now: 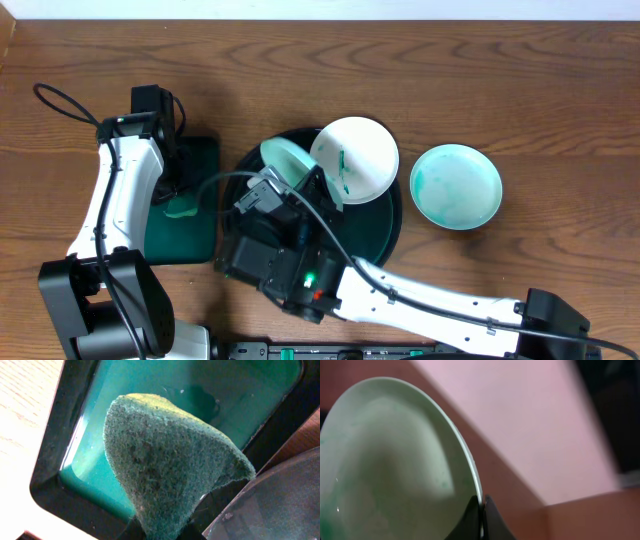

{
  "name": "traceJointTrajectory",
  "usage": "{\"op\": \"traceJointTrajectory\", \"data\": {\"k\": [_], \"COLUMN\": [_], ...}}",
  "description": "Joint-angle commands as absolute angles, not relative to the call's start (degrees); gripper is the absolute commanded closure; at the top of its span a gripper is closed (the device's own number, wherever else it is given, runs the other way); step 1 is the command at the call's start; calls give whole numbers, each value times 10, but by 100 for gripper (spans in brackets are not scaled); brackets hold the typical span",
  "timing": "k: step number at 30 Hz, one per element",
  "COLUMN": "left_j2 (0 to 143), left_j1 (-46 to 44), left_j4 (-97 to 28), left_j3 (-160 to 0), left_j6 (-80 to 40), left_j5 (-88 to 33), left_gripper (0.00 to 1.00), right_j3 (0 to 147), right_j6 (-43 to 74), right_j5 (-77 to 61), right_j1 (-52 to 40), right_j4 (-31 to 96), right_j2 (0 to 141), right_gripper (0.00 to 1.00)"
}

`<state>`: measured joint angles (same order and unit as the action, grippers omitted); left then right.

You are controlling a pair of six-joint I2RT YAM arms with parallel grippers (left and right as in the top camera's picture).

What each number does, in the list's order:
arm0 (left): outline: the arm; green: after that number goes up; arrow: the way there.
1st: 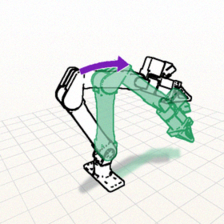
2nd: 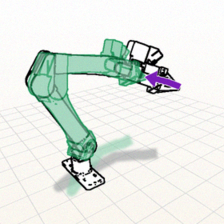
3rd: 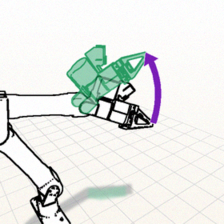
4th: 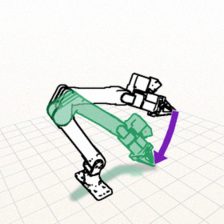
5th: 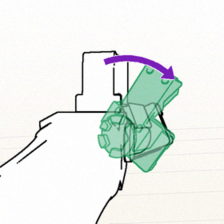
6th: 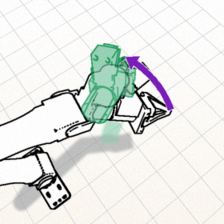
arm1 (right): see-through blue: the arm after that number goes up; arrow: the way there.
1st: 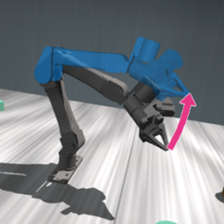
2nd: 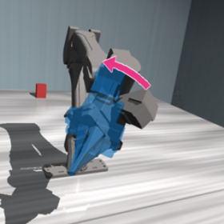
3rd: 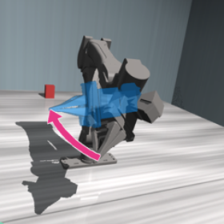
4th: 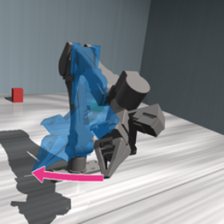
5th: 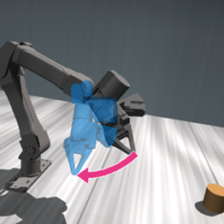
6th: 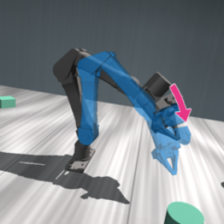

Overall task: Clean dirty plates on tray and stack at the side
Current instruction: 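Carry the cleaned plate with the right gripper onto the first plate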

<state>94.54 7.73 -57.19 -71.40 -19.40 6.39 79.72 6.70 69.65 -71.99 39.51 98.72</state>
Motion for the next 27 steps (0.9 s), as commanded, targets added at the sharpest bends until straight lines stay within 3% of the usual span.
{"op": "traceJointTrajectory", "data": {"k": [1, 7, 14, 27], "left_j2": [933, 933, 933, 933], "left_j1": [80, 80, 80, 80], "left_j4": [-574, -574, -574, -573], "left_j3": [-726, -726, -726, -726], "left_j6": [-185, -185, -185, -185], "left_j5": [73, 73, 73, 73], "left_gripper": [93, 93, 93, 93], "right_j3": [806, 806, 806, 790], "right_j6": [147, 180, 180, 208], "right_j5": [491, 213, -48, -28], "right_j1": [-677, -571, -384, -34], "right_j4": [409, 409, 425, 575], "right_j2": [975, 958, 895, 844], "right_gripper": [99, 99, 99, 99]}}
